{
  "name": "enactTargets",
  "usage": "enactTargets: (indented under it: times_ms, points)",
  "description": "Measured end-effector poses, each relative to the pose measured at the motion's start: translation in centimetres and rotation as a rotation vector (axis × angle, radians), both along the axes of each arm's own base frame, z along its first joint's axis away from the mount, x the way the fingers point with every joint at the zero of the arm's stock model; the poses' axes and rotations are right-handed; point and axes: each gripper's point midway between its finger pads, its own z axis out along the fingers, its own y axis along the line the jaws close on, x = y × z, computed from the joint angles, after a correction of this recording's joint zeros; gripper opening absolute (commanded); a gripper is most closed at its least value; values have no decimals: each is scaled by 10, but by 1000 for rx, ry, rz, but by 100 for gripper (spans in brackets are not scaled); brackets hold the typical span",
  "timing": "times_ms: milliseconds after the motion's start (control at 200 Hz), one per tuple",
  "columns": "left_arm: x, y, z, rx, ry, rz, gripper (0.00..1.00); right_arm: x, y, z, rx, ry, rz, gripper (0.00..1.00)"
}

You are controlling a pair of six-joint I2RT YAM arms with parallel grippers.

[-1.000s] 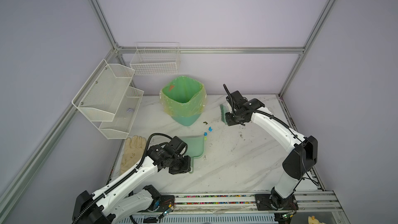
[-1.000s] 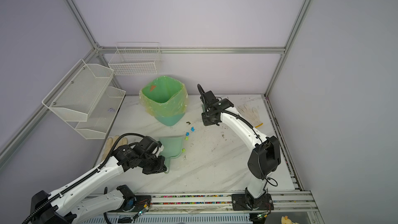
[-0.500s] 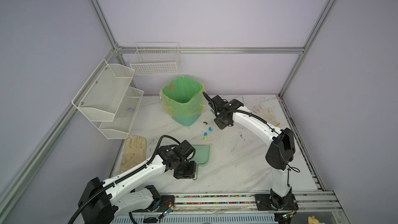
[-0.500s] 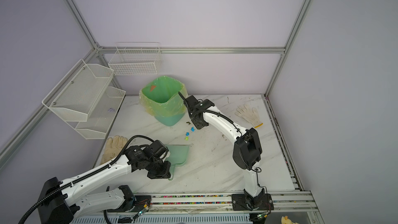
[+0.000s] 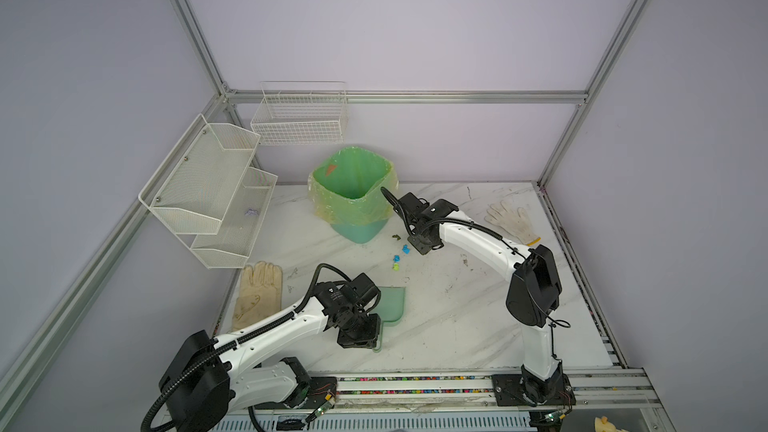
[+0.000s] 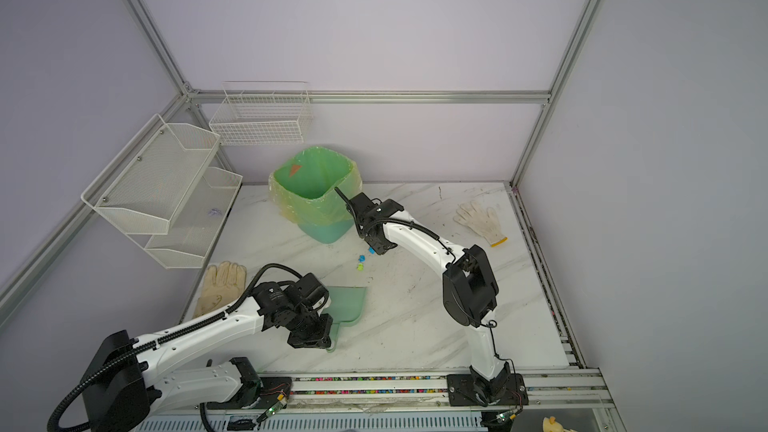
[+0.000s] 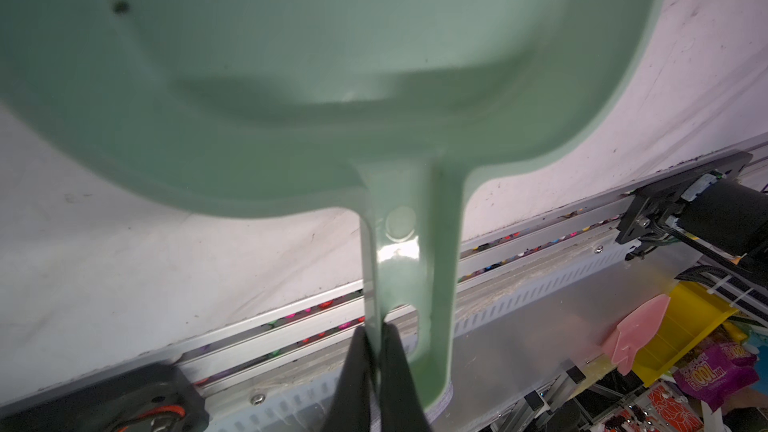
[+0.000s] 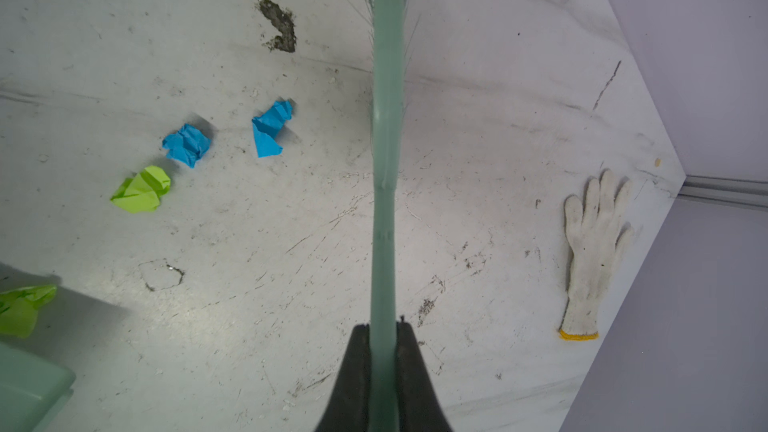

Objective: Sweep away the paper scraps from the table

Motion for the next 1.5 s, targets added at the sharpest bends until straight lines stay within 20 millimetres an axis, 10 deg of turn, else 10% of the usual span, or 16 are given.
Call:
enactTargets:
  times_ms: [1500]
  points:
    - [-10,6,-21,115,145,-110,0,-30,46,-20,-57,-47,185,0]
